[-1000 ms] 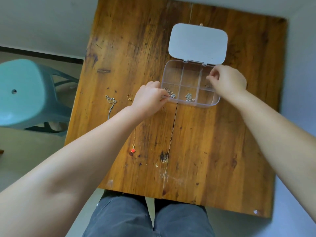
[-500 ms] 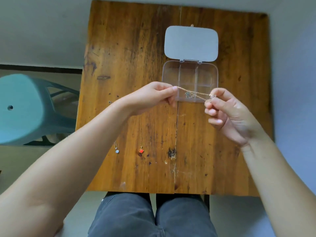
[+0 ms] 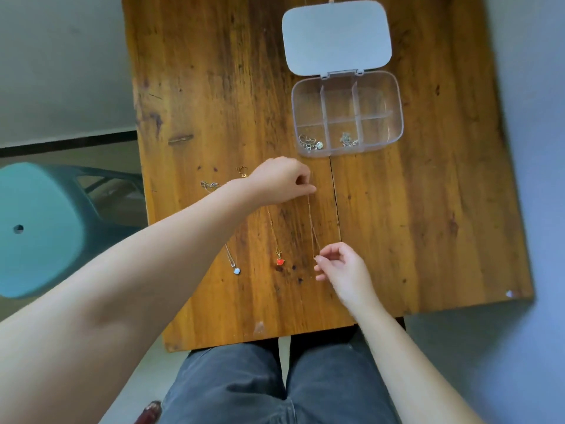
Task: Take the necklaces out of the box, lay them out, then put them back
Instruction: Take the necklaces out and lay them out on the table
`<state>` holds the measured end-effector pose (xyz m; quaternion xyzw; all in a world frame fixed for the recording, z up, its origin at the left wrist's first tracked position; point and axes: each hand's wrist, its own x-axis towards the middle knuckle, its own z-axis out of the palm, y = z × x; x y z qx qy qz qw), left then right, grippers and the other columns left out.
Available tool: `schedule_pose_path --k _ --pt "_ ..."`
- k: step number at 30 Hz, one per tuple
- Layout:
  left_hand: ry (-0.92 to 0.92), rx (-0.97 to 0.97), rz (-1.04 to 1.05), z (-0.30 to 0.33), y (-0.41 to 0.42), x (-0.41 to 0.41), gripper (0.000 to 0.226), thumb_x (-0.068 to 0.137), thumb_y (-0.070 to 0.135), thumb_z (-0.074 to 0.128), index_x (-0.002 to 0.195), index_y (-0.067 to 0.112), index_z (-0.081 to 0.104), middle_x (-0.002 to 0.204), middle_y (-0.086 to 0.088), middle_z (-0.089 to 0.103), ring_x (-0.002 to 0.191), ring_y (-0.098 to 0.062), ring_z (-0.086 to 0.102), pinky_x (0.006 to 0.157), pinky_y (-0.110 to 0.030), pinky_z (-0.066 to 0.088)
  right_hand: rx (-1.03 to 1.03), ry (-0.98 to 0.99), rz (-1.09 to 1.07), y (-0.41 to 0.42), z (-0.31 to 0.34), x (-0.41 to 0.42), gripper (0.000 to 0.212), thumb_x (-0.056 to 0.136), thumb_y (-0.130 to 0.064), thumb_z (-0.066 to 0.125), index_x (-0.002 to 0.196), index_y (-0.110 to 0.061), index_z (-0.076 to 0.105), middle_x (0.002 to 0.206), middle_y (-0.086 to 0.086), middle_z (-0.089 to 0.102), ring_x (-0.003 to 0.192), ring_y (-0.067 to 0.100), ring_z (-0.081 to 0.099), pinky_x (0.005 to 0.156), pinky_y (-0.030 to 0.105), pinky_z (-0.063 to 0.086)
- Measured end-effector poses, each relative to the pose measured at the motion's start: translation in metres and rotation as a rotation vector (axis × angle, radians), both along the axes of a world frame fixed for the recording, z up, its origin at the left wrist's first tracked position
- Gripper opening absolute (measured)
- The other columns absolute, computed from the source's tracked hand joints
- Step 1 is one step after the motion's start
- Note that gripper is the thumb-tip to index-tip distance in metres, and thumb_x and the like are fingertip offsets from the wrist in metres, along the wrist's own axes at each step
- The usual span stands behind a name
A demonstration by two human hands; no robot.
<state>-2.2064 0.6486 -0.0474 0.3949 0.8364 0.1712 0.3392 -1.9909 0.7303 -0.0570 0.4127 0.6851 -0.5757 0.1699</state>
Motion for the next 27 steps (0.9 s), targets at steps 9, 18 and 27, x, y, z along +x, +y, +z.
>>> schedule_pose_path --k 9,18,27 --pt "0.244 0.167 -0.038 -0.013 -0.015 0.014 0.021 0.089 0.024 0.059 0.104 0.009 0.06 0.107 -0.011 0.057 0.099 -0.029 0.049 0.077 -0.041 0.046 0.463 0.008 0.484 0.001 0.0 -0.007 0.026 0.092 -0.031 0.057 0.116 -0.022 0.054 0.098 -0.007 0.057 0.069 0.003 0.053 0.052 0.014 0.039" --pt "0.302 0.194 0.357 -0.007 0.008 0.008 0.031 0.089 0.02 0.057 0.119 0.012 0.054 0.101 -0.011 0.057 0.097 -0.029 0.053 0.066 -0.039 0.047 0.797 0.297 0.826 0.081 0.039 -0.19 0.026 0.096 -0.018 0.049 0.117 -0.013 0.063 0.117 0.01 0.061 0.103 0.028 0.059 0.078 0.034 0.047" --pt "0.374 0.159 0.416 -0.003 0.015 0.005 0.019 0.091 0.021 0.055 0.1 0.009 0.066 0.092 -0.011 0.063 0.091 -0.03 0.053 0.068 -0.042 0.047 1.133 -0.002 1.484 0.069 0.032 -0.236 0.01 0.092 -0.011 0.053 0.092 -0.011 0.064 0.082 0.006 0.054 0.07 0.026 0.049 0.05 0.027 0.03"
